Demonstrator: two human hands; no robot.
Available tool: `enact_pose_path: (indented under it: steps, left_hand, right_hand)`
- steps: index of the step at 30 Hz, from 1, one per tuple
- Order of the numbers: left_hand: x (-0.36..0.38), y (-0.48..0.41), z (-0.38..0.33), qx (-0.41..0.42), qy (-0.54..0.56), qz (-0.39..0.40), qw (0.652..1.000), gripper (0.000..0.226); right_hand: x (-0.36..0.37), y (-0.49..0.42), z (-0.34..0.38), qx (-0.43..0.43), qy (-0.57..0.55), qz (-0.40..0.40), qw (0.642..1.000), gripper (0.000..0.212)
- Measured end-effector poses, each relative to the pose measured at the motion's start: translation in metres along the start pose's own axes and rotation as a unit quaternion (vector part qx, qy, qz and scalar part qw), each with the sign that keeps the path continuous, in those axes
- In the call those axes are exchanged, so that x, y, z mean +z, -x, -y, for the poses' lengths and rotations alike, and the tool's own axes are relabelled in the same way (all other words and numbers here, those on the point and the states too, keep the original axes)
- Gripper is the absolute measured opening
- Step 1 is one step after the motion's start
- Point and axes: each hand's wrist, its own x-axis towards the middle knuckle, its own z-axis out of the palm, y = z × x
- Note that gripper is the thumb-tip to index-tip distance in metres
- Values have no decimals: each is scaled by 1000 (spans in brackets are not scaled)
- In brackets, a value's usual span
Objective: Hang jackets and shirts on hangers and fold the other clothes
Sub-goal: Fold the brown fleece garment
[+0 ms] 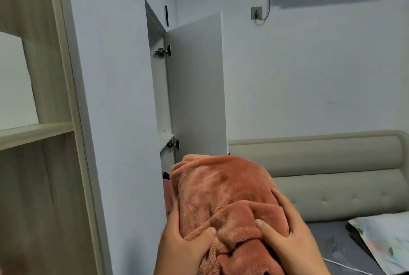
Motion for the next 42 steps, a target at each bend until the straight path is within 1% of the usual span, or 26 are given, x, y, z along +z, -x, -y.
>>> enact_pose_path:
  steps: [2,6,10,13,17,22,26,29,30,32,33,36,37,39,42]
  left_hand:
    - [-2,-18,-7,11,-3,-26,1000,121]
    - [-7,-57,-14,42,-1,-64,997,119]
    - [1,-93,-11,88,26,-121,988,105]
    - [16,-122,-3,122,30,-184,975,94]
    - [25,-176,12,155,37,-224,961,92]
    - [38,-251,34,160,28,-280,946,92]
    - [45,-312,49,177,-15,-317,932,92]
    - [36,-359,56,208,-39,-345,914,93]
    - [32,-374,58,219,-56,-360,905,93]
    - [26,-397,60,225,-78,-381,893,92]
    - [22,-406,59,222,-82,-383,893,92]
    - [9,-424,54,189,-113,-346,912,101]
    - [5,-425,52,182,-117,-341,915,105]
    - [2,-428,46,182,-119,-344,913,105]
    - [8,-438,46,167,-140,-342,914,99]
  right_hand:
    - [14,-25,-1,-17,-11,7,1000,92]
    - [36,-64,3,-33,-23,6,999,89]
    - [58,-98,12,-29,-15,-6,999,87]
    - [72,-128,9,-37,-10,0,999,79]
    - [92,-178,0,-71,-12,4,997,81]
    - [124,-257,-28,-114,-15,50,992,101]
    - [155,-320,-55,-133,-28,76,988,102]
    - [185,-356,-62,-145,-57,72,985,101]
    - [194,-366,-62,-150,-66,75,984,104]
    - [208,-386,-61,-154,-81,82,981,117]
    - [215,-396,-61,-156,-85,90,980,118]
    - [234,-420,-63,-165,-98,115,975,96]
    - [240,-425,-64,-164,-107,119,973,92]
    - [252,-434,-67,-166,-123,123,971,89]
    - [260,-450,-74,-170,-137,125,968,92]
